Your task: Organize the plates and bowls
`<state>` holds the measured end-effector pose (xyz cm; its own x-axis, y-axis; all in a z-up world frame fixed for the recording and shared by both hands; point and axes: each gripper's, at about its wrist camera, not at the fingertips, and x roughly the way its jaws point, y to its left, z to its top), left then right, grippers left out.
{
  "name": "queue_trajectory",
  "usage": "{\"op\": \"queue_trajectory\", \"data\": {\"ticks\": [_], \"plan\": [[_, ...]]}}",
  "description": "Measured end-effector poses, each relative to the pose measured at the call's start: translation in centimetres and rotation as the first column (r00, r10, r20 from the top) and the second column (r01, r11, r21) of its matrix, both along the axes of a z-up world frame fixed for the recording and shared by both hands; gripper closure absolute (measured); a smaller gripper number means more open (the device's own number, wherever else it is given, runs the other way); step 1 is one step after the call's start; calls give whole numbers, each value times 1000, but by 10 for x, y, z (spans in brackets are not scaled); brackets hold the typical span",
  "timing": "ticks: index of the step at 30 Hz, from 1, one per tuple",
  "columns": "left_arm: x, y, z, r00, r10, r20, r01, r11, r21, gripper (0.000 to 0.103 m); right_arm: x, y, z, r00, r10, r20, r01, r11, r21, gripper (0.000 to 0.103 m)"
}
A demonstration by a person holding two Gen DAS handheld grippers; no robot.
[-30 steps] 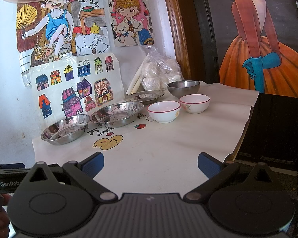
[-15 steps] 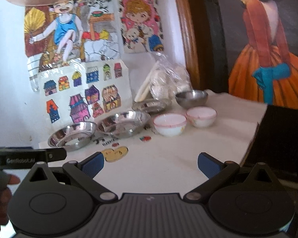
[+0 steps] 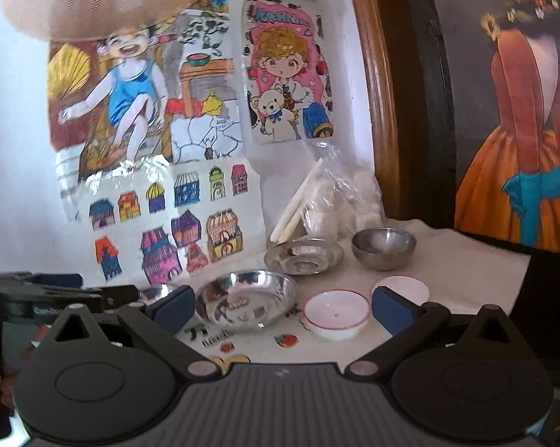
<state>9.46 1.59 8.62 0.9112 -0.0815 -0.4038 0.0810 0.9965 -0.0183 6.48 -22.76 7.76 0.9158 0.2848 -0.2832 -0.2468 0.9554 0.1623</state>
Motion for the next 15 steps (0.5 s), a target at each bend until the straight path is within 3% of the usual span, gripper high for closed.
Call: {"op": "queue_trajectory", "data": {"ticks": [10, 15], "plan": [[80, 9, 16, 996, -80, -46, 82, 996, 31, 1, 53, 8, -7, 990, 37, -134, -13, 983, 181, 0], [121, 18, 17, 983, -162, -89, 160, 987, -28, 1, 72, 20, -18, 986, 52, -157, -17, 975, 220, 0]]}}
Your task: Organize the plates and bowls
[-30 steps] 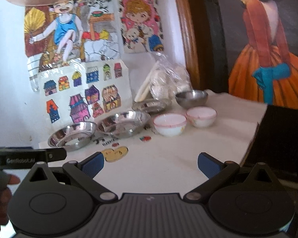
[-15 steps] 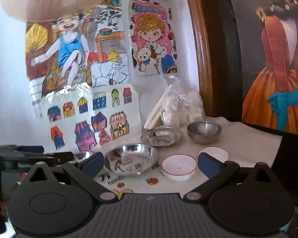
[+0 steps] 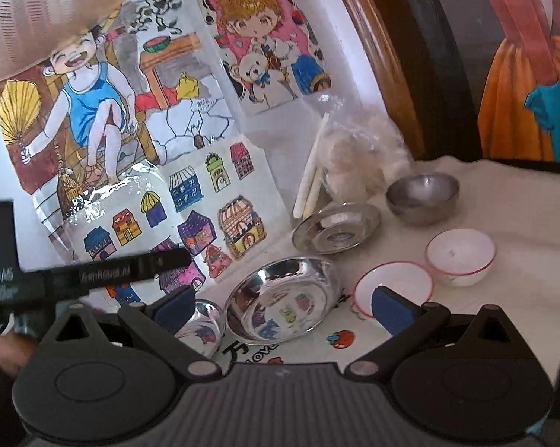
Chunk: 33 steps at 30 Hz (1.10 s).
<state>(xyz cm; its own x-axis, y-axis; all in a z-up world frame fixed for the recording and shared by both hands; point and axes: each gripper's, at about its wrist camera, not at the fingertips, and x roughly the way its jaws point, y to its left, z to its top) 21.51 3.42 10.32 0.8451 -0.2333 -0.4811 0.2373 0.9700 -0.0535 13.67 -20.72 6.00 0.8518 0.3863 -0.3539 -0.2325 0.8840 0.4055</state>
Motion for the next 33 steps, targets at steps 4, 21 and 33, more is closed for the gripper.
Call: {"op": "queue_trajectory", "data": {"ticks": [4, 21, 33], "plan": [[39, 0, -8, 996, -52, -78, 53, 999, 7, 1, 18, 9, -14, 999, 6, -53, -4, 999, 33, 0], [153, 7, -77, 928, -128, -349, 132, 991, -13, 1, 71, 37, -56, 982, 29, -188, -15, 997, 72, 16], [163, 14, -89, 912, -154, -380, 130, 988, -89, 25, 89, 47, -68, 965, 1, -264, 13, 999, 49, 42]]}}
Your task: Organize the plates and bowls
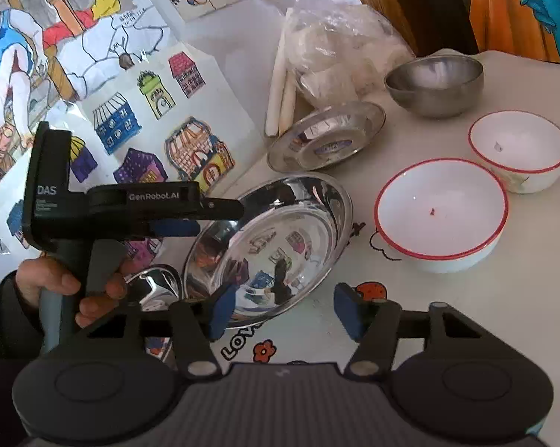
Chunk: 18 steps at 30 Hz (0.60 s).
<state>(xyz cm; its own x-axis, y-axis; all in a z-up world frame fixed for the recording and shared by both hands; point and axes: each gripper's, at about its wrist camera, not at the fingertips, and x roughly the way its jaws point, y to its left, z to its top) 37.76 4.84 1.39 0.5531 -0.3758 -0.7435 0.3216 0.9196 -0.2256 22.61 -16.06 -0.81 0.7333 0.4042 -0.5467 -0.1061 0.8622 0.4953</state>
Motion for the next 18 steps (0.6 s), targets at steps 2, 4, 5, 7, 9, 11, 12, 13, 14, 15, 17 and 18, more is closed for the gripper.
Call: {"op": "queue_trajectory", "data": {"ticks": [2, 4, 5, 7, 9, 11, 12, 13, 14, 15, 17, 18], "plan": [[0, 2, -1, 1000, 1, -5, -1, 1000, -15, 30, 3, 1, -2, 1000, -1, -12, 1, 1000, 0, 48], [1, 3, -2, 1000, 1, -14, -1, 1000, -28, 36, 5, 2, -3, 1000, -2, -22, 2, 1000, -1, 52], [2, 3, -2, 1000, 1, -19, -2, 999, -33, 42, 6, 2, -4, 1000, -4, -24, 4, 1000, -2, 54], [3, 4, -4, 999, 1, -32, -2, 999, -43, 49, 8, 3, -5, 1000, -10, -28, 10, 1000, -5, 58], [4, 4, -6, 999, 0, -44, -3, 999, -54, 61, 10, 2, -5, 999, -13, -31, 13, 1000, -5, 66], [5, 4, -8, 999, 3, -54, -6, 998, -60, 65, 10, 3, -6, 999, -20, -30, 19, 1000, -8, 71], [4, 4, -8, 999, 7, -54, -11, 998, -61, 66, 11, 3, -6, 999, -21, -29, 20, 1000, -10, 73], [4, 5, -8, 999, 12, -53, -16, 998, -65, 67, 11, 3, -6, 999, -23, -29, 23, 1000, -13, 73], [5, 6, -9, 998, 19, -54, -23, 997, -68, 69, 11, 3, -6, 999, -24, -30, 24, 1000, -12, 73], [5, 7, -9, 998, 26, -56, -30, 997, -71, 73, 11, 3, -6, 999, -25, -30, 25, 1000, -11, 73], [6, 11, -10, 997, 41, -62, -46, 996, -80, 79, 11, 4, -6, 999, -29, -30, 28, 1000, -13, 74], [6, 13, -10, 997, 47, -64, -52, 995, -86, 82, 11, 4, -6, 999, -31, -30, 30, 999, -13, 74]]}}
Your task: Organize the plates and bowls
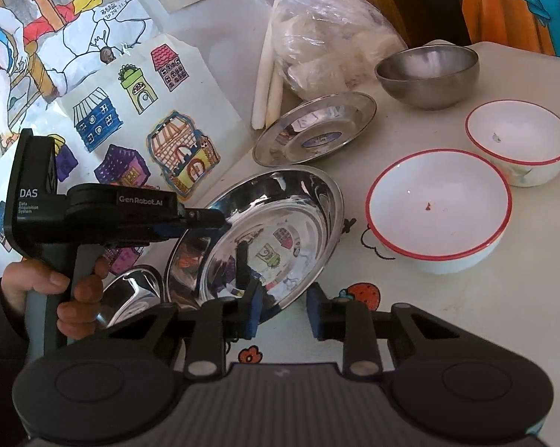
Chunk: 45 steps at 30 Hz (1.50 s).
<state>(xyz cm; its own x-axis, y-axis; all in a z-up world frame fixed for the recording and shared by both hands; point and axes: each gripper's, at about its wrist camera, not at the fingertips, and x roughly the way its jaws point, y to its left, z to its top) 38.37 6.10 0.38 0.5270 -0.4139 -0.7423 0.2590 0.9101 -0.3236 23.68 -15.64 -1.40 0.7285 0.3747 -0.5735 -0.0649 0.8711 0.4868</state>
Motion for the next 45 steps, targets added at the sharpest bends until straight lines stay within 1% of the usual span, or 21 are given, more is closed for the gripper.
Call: {"op": "queue_trajectory", "data": {"ticks": [2, 6, 11, 16, 21, 25, 27, 28, 34, 37, 42, 45], "plan": [[0, 3, 0, 1000, 12, -4, -12, 1000, -13, 84, 0, 0, 0, 1000, -7, -1, 7, 1000, 1, 75], [-4, 1, 5, 1000, 13, 15, -12, 1000, -28, 85, -2, -3, 1, 1000, -29, 8, 29, 1000, 5, 77], [-10, -2, 22, 998, 11, 57, -8, 999, -50, 85, -7, -9, 10, 998, -47, 48, 46, 999, 12, 77], [-19, -5, 41, 995, 13, 102, -9, 999, -49, 85, -14, -12, 20, 995, -54, 84, 53, 998, 14, 77], [-39, 5, 55, 991, 42, 127, -36, 998, -50, 85, -22, -8, 29, 993, -27, 112, 26, 1000, 11, 77], [-61, 23, 61, 986, 95, 138, -88, 995, -54, 85, -27, 4, 33, 992, 19, 122, -20, 1000, 7, 78], [-74, 34, 62, 980, 131, 149, -125, 991, -54, 85, -29, 13, 33, 991, 52, 123, -52, 999, 0, 78], [-80, 40, 63, 977, 149, 153, -142, 988, -55, 85, -30, 18, 33, 990, 52, 130, -56, 998, 29, 78], [-119, 73, 57, 949, 263, 176, -259, 965, -47, 85, -30, 52, 29, 981, 154, 119, -155, 988, -1, 78], [-134, 85, 51, 934, 310, 179, -310, 950, -26, 84, -30, 66, 26, 975, 192, 115, -191, 981, -14, 78], [-153, 99, 44, 909, 363, 203, -374, 927, 15, 85, -28, 89, 28, 965, 238, 112, -232, 971, -64, 78], [-160, 107, 41, 899, 386, 204, -398, 917, 17, 85, -25, 98, 31, 958, 263, 111, -252, 962, -103, 78]]}}
